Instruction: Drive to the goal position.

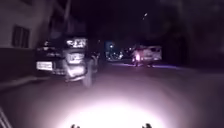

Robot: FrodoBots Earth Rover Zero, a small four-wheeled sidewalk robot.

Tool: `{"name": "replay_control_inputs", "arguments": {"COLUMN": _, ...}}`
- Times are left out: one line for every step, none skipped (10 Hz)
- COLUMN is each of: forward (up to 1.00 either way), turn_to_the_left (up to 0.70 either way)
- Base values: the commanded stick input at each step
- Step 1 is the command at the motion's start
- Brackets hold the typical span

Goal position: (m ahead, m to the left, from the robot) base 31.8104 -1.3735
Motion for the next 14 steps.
{"name": "replay_control_inputs", "arguments": {"forward": 0.85, "turn_to_the_left": 0.0}}
{"name": "replay_control_inputs", "arguments": {"forward": 0.85, "turn_to_the_left": 0.0}}
{"name": "replay_control_inputs", "arguments": {"forward": 0.85, "turn_to_the_left": 0.0}}
{"name": "replay_control_inputs", "arguments": {"forward": 0.85, "turn_to_the_left": 0.0}}
{"name": "replay_control_inputs", "arguments": {"forward": 0.85, "turn_to_the_left": 0.0}}
{"name": "replay_control_inputs", "arguments": {"forward": 0.85, "turn_to_the_left": -0.3}}
{"name": "replay_control_inputs", "arguments": {"forward": 0.85, "turn_to_the_left": -0.34}}
{"name": "replay_control_inputs", "arguments": {"forward": 0.85, "turn_to_the_left": -0.34}}
{"name": "replay_control_inputs", "arguments": {"forward": 0.85, "turn_to_the_left": -0.34}}
{"name": "replay_control_inputs", "arguments": {"forward": 0.85, "turn_to_the_left": -0.34}}
{"name": "replay_control_inputs", "arguments": {"forward": 0.85, "turn_to_the_left": -0.34}}
{"name": "replay_control_inputs", "arguments": {"forward": 0.85, "turn_to_the_left": -0.19}}
{"name": "replay_control_inputs", "arguments": {"forward": 0.85, "turn_to_the_left": 0.0}}
{"name": "replay_control_inputs", "arguments": {"forward": 0.85, "turn_to_the_left": 0.0}}
